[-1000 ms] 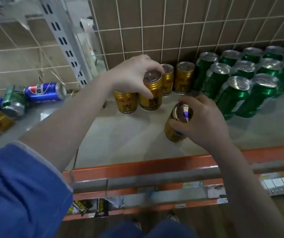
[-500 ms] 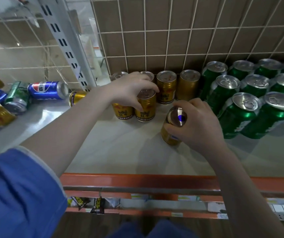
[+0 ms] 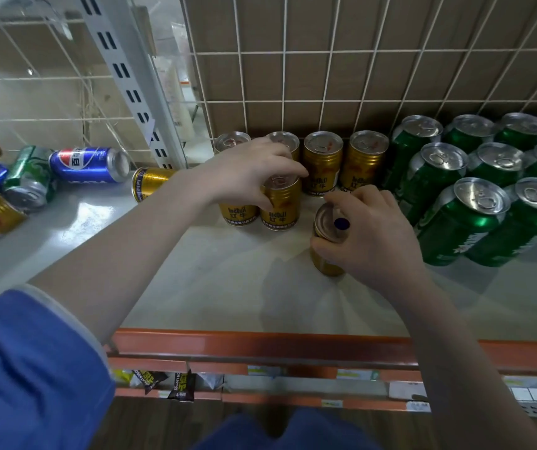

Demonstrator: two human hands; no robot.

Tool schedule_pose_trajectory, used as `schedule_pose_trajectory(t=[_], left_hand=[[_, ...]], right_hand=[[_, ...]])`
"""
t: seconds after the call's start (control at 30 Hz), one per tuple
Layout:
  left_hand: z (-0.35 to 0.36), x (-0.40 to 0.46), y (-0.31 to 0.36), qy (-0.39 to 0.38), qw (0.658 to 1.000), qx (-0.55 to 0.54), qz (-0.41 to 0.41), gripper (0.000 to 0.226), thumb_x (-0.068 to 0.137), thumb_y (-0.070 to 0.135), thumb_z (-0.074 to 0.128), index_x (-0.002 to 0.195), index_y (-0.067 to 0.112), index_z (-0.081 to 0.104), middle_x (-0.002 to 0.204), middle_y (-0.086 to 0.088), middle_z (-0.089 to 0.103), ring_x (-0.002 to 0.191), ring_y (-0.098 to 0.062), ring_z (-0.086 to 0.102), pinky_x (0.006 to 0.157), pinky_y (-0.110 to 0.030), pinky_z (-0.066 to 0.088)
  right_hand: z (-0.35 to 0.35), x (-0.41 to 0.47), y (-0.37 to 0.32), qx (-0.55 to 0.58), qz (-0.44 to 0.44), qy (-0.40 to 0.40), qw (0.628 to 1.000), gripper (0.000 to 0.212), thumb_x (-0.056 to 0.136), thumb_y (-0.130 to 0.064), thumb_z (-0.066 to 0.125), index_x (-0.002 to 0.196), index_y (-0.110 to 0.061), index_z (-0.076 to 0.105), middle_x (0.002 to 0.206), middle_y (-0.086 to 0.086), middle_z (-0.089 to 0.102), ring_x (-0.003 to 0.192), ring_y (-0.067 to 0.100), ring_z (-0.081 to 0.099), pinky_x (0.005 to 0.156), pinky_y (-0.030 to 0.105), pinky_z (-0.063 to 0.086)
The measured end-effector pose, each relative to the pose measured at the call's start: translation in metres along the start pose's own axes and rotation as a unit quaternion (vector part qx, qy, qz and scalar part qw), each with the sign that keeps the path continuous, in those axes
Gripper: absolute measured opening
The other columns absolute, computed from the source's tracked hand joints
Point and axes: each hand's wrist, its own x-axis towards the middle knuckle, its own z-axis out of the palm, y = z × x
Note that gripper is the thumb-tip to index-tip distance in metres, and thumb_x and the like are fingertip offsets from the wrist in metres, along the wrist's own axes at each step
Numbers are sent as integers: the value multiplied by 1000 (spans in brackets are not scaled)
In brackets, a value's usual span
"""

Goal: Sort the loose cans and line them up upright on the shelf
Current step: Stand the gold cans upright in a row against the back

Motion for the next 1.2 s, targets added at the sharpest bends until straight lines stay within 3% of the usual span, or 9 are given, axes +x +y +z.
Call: schedule_pose_trajectory(t=[0.2,0.37,0.47,0.53,0.6,0.67,0.83,1.0,1.2], left_hand=[[9,-1,3,19,1000,16,-14,76,78,28,74,144,28,37,135,-6,43,124,-24,37,101,-41,37],[11,-10,16,30,997,61,-38,78,80,21,71,147,24,31,145,-9,32,134,-26,25,107,-45,34],[17,-31,34,156,985,29,-60,65,79,7,64,140,14,43,141,-13,41,131,-29,34,105,-43,38],[29,-51,48,288,952,-18,-101,51,79,1,58,129,8,54,127,-13,53,120,-28,46,101,-33,37],[45,-71,61,349,921,-52,-167,38,82,4,56,120,7,59,117,-11,58,112,-25,50,96,-25,34],[67,-88,70,337,911,-63,-227,32,83,6,59,116,6,60,113,-11,60,108,-27,53,92,-29,39],[108,-96,77,182,919,-104,-335,34,87,23,59,118,9,59,124,-14,56,116,-35,49,95,-44,42],[119,-94,75,148,917,-111,-353,43,94,37,47,131,16,49,138,-12,46,132,-32,35,108,-43,31],[121,-95,73,140,914,-129,-357,46,95,39,45,137,19,45,144,-12,40,137,-31,29,112,-41,24]], right_hand=[[3,-5,1,23,10,1,1000,75,74,-49,68,140,-25,41,124,2,47,112,22,39,84,24,30],[9,-14,4,185,90,-6,979,108,68,-41,80,150,-28,11,145,-3,36,133,18,33,104,33,31],[21,-21,7,312,135,1,941,112,64,-26,85,149,-29,13,138,-11,41,128,8,37,101,25,31],[29,-25,7,367,155,23,917,108,62,-18,86,147,-27,21,126,-18,43,117,-1,41,96,17,34],[34,-26,8,410,169,30,896,94,62,-11,86,139,-23,33,114,-22,49,101,-13,48,83,3,36],[39,-29,9,428,171,13,887,77,63,-8,84,126,-24,44,103,-26,52,87,-21,50,70,-4,36],[40,-30,9,417,180,14,891,67,63,-10,85,113,-31,46,97,-28,52,83,-19,49,66,-5,36],[24,-25,8,298,140,-15,944,77,62,-17,84,128,-25,45,116,-5,54,99,7,51,77,16,39],[-8,-23,8,143,83,-61,984,85,64,-34,81,136,-31,37,113,-9,49,102,13,50,87,32,45]])
